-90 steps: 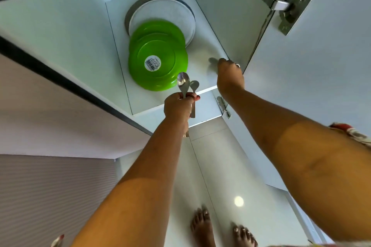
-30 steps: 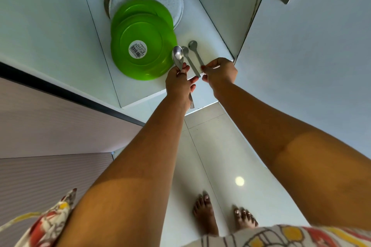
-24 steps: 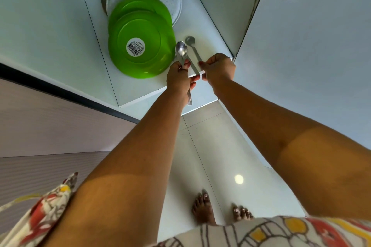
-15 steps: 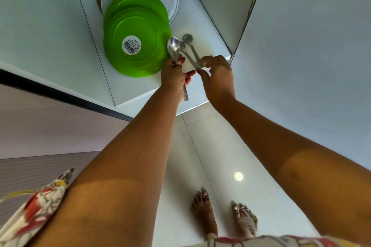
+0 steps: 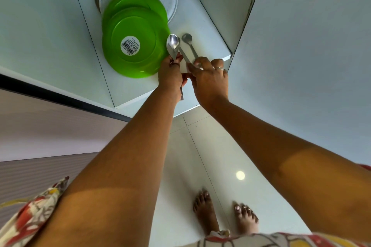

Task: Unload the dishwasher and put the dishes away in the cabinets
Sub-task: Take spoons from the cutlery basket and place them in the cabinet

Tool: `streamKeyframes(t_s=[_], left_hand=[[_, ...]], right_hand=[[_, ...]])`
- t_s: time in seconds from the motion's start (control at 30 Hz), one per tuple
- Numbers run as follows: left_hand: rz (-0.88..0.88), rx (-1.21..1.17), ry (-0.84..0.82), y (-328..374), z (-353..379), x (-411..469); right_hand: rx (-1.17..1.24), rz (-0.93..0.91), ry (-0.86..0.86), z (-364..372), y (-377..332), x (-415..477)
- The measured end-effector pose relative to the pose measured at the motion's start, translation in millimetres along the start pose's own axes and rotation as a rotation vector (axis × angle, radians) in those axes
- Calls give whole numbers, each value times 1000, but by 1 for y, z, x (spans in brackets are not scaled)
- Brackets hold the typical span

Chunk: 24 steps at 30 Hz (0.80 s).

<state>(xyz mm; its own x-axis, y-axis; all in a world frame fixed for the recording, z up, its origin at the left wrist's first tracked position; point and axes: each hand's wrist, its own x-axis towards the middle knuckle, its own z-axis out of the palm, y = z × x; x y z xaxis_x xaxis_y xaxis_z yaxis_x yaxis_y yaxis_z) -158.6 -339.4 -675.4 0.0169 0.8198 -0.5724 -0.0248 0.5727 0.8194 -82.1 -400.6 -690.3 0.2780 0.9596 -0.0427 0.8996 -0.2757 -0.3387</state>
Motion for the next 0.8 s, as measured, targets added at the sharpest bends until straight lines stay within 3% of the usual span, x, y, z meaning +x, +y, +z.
streamKeyframes(t_s=[0.2, 0.3, 0.4, 0.47, 0.53, 0.7, 0.8], left_hand=[[17, -44, -10, 1, 0, -5], [-22, -92, -39, 0, 1, -8], [-23, -118, -55, 0, 4, -12], [14, -122, -58, 3, 10, -12], [39, -125, -71, 10, 17, -12], [34, -134, -198, 34, 27, -12], [33, 31, -202, 45, 31, -10]], right_hand=[[11, 12, -2, 3, -4, -2], [102, 50, 124, 3, -3, -7], [472, 137, 225, -3, -7, -13], [770, 238, 158, -8, -12, -20], [900, 281, 81, -13, -15, -25], [1050, 319, -61, -26, -5, -21], [896, 268, 87, -32, 5, -5]])
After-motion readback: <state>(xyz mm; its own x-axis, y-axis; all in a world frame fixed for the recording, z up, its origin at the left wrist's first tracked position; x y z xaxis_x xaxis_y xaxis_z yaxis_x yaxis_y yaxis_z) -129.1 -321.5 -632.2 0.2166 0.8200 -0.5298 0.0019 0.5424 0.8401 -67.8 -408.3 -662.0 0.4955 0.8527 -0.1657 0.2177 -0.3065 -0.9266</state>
